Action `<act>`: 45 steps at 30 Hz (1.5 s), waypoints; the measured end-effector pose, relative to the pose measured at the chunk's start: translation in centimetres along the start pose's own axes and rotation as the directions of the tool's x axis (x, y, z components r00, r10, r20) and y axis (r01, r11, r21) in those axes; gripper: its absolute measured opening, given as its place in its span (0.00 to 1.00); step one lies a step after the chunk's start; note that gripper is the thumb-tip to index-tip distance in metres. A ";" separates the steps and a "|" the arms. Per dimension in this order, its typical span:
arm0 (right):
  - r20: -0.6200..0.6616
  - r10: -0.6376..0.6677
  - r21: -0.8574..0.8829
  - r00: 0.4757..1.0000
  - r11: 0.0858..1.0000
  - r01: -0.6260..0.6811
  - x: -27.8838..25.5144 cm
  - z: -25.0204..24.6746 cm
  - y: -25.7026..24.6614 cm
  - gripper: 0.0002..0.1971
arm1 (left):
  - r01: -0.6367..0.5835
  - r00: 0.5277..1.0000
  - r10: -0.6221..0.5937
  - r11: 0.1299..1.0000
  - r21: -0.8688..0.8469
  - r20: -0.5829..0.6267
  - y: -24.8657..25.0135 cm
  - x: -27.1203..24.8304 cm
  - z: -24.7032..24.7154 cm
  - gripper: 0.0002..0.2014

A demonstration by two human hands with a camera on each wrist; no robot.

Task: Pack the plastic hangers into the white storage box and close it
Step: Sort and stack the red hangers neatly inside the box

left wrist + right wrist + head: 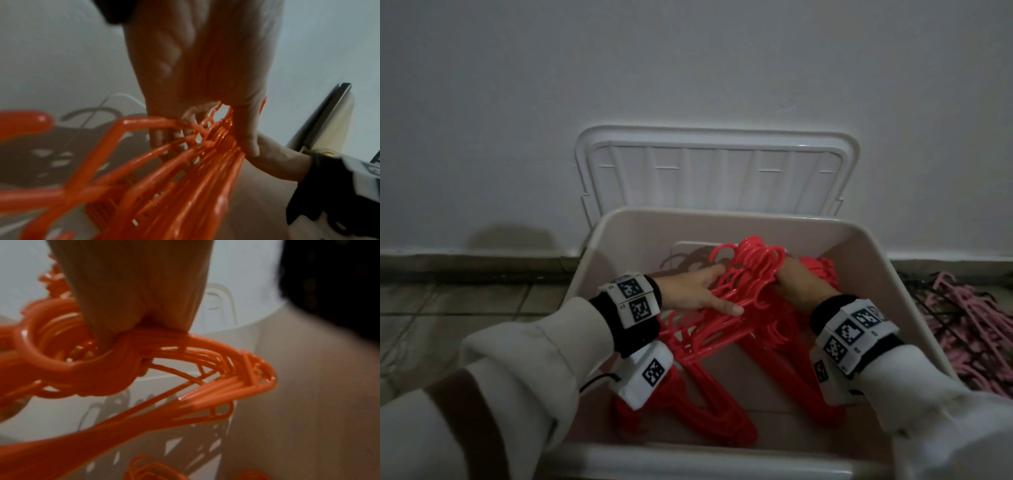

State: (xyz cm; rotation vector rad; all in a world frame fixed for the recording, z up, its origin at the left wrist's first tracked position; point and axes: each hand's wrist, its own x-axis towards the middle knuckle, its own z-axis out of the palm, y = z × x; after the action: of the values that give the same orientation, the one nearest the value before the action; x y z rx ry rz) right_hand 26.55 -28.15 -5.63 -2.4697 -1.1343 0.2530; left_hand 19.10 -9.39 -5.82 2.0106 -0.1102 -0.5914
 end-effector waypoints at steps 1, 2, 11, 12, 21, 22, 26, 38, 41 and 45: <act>-0.013 -0.031 0.026 0.999 0.999 0.032 -0.2 -0.2 -0.2 0.13 | 0.011 1.000 -0.011 1.000 -0.005 0.001 0.2 -0.1 0.2 0.43; -0.033 -0.068 0.026 0.997 0.997 0.069 -0.5 -0.5 -0.5 0.11 | 0.026 1.000 -0.027 1.000 -0.002 -0.017 0.4 -0.2 0.3 0.40; -0.052 -0.066 -0.098 0.996 0.993 0.061 0.0 1.0 0.3 0.16 | -0.066 0.975 0.043 0.993 -0.099 -0.217 1.9 -0.4 2.2 0.19; -0.041 -0.011 -0.090 0.999 0.996 0.007 0.0 1.4 0.3 0.18 | -0.078 0.970 0.055 0.993 -0.090 -0.239 1.9 -0.4 2.1 0.19; -0.051 0.066 0.198 0.997 0.979 -0.055 -0.9 -0.1 -2.5 0.19 | -0.005 0.972 -0.019 0.995 -0.101 -0.236 2.0 -1.3 1.2 0.20; -0.061 -0.005 0.153 0.998 0.988 0.014 -0.9 0.1 -1.9 0.19 | -0.016 0.969 -0.004 0.997 -0.077 -0.247 2.1 -1.5 1.2 0.19; -0.153 -0.101 0.181 0.983 0.975 0.128 -2.0 -1.1 -2.1 0.18 | -0.035 0.943 0.008 0.997 -0.075 -0.332 1.6 -2.1 0.6 0.15; -0.306 0.403 0.566 0.863 0.805 -0.175 -2.4 -4.8 0.0 0.13 | -0.069 0.891 -0.023 0.980 -0.185 -0.453 -0.3 -3.4 -2.0 0.11; -0.179 0.553 0.673 0.813 0.672 -0.309 -2.0 -4.3 0.1 0.12 | -0.025 0.872 -0.039 0.992 -0.123 -0.488 -0.7 -3.8 -2.1 0.14; -0.012 0.676 0.685 0.736 0.542 -0.487 -1.6 -2.6 1.1 0.12 | 0.031 0.859 -0.015 0.999 0.024 -0.513 -0.5 -4.4 -2.1 0.11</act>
State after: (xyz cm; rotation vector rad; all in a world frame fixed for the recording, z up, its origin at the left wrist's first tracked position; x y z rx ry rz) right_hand 27.15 -30.75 -3.75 -2.0429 0.0092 0.3936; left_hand 16.07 -6.05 -3.86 2.1354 0.2310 -0.0488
